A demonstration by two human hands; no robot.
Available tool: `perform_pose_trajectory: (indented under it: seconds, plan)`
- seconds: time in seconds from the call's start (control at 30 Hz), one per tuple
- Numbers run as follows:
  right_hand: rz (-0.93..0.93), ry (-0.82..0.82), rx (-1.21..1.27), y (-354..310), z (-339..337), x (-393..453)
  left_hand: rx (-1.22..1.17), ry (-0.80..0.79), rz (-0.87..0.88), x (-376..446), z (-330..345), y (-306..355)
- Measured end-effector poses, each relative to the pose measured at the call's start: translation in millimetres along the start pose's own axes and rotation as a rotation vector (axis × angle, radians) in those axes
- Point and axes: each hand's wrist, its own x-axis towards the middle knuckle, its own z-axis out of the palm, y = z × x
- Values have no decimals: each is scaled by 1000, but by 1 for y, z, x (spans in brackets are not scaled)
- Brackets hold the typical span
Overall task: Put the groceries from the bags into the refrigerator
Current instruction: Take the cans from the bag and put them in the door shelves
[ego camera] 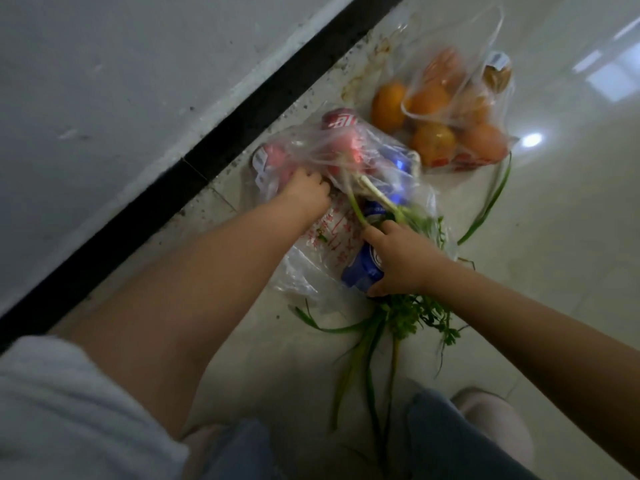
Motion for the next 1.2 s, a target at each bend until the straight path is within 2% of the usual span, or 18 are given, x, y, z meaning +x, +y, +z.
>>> perform_pose_trajectory:
  seconds: [0.13,0.23,0.43,0.7,0.83,1.03,1.2]
  plan:
    - [-7,5,-1,-1,4,-3,189,-31,19,-2,3,5]
    - [-15,-3,3,-2,6,-5,240,-53,56,-13,3,12]
    - [7,54,10,-6,6,-7,30,20,56,-59,-12,-3]
    - [3,204,-4,-10,-4,3,-244,72,-84,-98,1,-31]
    - [-28,173,-39,-18,1,6,-403,71,-155,-101,13,-23]
    - [-28,168,-93,-28,7,10,-596,-22,-197,-86,20,-20]
    - [-13,151,-76,-24,10,6,-635,-3,-210,-90,15,-17]
